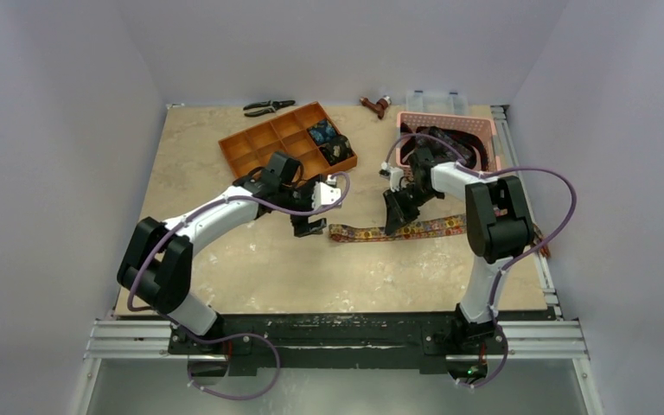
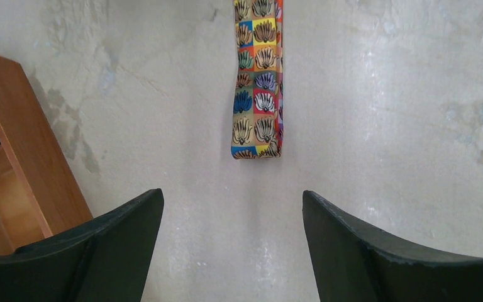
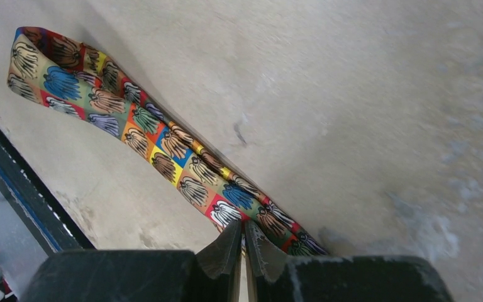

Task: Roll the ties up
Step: Roll the tie at the center of the board.

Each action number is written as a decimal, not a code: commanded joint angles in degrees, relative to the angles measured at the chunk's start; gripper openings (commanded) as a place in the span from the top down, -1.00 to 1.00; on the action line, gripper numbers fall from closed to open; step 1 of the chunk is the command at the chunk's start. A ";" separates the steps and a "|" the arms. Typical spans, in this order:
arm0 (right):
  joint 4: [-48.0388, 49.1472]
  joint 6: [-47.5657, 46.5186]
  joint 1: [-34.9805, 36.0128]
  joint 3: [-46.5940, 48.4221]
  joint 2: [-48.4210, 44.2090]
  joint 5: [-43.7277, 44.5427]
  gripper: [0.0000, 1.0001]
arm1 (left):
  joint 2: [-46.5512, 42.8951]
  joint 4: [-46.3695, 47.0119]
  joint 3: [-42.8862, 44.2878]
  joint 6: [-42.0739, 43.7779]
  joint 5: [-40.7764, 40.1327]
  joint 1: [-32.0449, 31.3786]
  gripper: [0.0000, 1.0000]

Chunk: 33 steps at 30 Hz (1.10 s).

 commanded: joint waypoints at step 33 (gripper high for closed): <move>-0.72 0.69 0.34 -0.28 0.77 3.69 0.82 | 8.50 32.26 -11.39 -23.49 8.20 -2.36 0.28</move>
